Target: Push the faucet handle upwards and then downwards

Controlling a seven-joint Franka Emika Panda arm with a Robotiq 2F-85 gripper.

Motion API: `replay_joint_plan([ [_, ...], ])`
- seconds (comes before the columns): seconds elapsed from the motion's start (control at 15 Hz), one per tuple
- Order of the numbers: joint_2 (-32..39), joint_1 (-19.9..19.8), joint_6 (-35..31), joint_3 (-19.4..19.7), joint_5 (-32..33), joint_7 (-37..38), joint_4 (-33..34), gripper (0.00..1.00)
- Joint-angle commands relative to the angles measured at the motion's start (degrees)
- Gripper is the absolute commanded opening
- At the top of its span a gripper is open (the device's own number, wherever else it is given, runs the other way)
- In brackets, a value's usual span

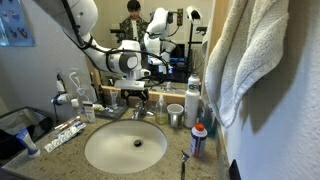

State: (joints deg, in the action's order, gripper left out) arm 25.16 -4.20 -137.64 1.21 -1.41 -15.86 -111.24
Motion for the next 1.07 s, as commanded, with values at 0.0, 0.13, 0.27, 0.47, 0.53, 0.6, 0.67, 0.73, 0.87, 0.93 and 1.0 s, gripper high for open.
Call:
replay_joint_plan([
  [0.0,2.28,-1.67,-0.67,-1.44,-0.59,-1.45,3.29,1.0],
  [0.13,3.16,-1.98,-0.73,-1.77,-0.64,-1.44,4.53,1.0],
  [0.27,4.12,-2.13,-0.57,-2.0,-0.68,-1.48,5.69,1.0],
  [0.47,5.27,-2.34,-0.33,-2.37,-0.61,-1.59,6.78,0.99],
  [0.53,5.66,-2.5,-0.28,-2.57,-0.72,-1.76,7.11,0.75],
  [0.6,5.96,-2.55,-0.47,-2.7,-0.74,-1.72,7.28,0.74],
  [0.67,6.22,-2.47,-0.6,-2.73,-0.52,-1.64,7.44,0.68],
  [0.73,6.41,-2.48,-0.58,-2.85,-0.47,-1.72,7.59,0.6],
  [0.87,6.74,-2.39,-0.62,-2.92,-0.28,-1.56,7.82,0.44],
  [0.93,6.81,-2.42,-0.62,-2.97,-0.31,-1.56,7.83,0.37],
  [1.0,6.84,-2.46,-0.59,-3.01,-0.34,-1.57,7.84,0.28],
])
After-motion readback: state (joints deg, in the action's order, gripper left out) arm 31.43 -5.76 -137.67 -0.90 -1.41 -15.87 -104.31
